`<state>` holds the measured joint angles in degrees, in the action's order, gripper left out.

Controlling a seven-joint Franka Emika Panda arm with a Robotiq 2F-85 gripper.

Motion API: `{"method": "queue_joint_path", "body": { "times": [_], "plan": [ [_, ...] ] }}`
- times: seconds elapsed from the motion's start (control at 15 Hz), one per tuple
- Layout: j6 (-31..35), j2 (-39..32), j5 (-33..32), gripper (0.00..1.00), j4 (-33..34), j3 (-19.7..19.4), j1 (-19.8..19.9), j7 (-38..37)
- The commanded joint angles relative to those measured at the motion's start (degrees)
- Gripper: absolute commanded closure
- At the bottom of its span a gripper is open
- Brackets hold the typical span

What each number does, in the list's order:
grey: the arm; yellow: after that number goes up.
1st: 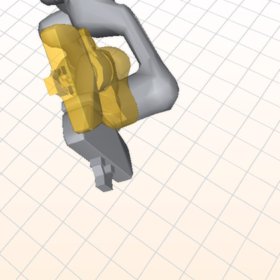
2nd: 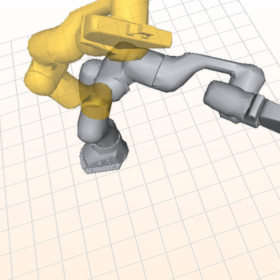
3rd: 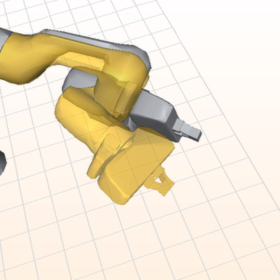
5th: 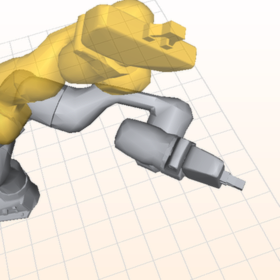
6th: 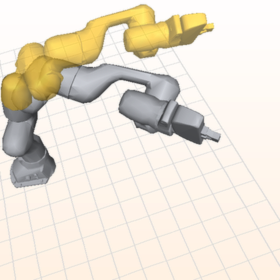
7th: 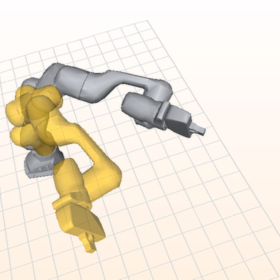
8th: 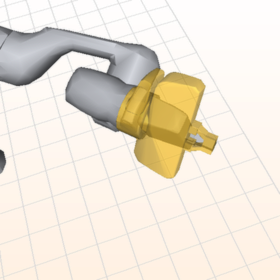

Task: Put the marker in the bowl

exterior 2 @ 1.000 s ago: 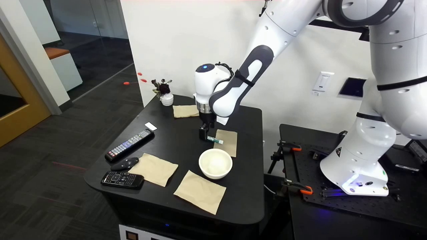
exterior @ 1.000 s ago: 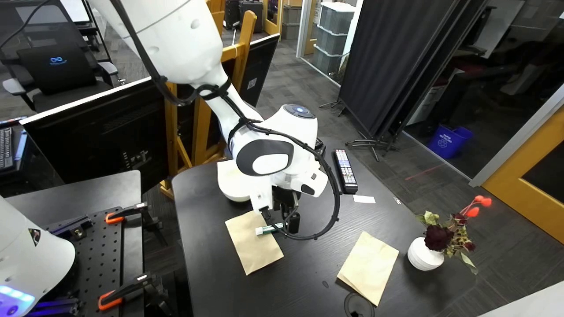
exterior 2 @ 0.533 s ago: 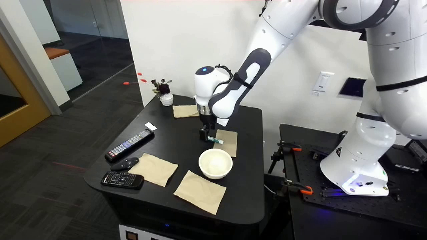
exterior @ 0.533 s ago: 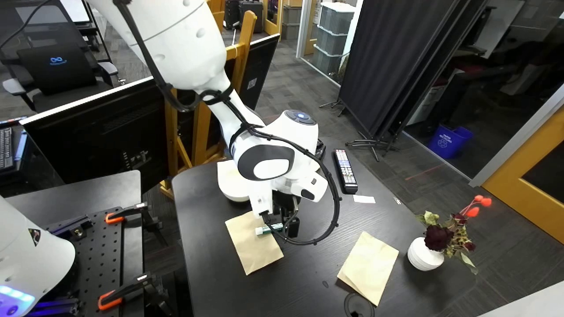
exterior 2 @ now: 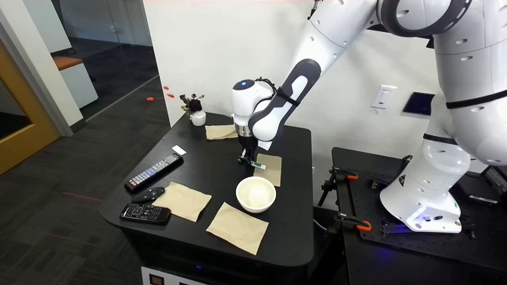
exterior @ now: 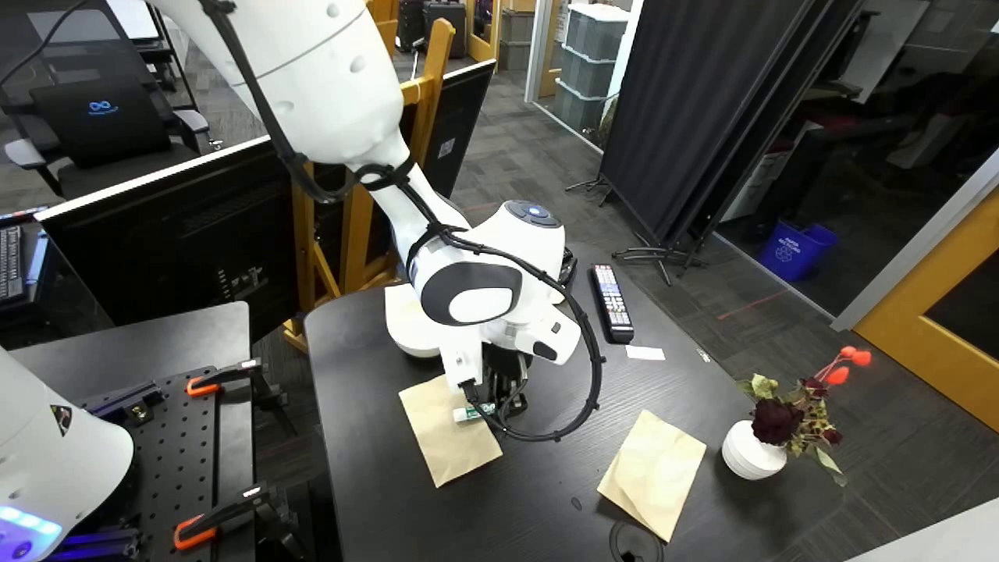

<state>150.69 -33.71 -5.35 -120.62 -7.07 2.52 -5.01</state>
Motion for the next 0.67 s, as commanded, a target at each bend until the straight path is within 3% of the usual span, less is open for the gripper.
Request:
{"method": "queue_joint_path", "body": {
  "times": [0.0, 0.07, 0.2, 0.6],
  "plan": [
    [-0.7, 0.0, 0.5, 0.95, 0.7, -0.4, -0.6, -1.4],
    [-0.7, 0.2, 0.4, 1.00, 0.7, -0.5, -0.8, -1.4],
    [-0.9, 1.0, 0.2, 0.95, 0.4, -0.5, -1.2, -1.6],
    [1.1, 10.3, -0.4, 0.95, -4.5, 0.1, -3.0, -1.3]
  ]
}}
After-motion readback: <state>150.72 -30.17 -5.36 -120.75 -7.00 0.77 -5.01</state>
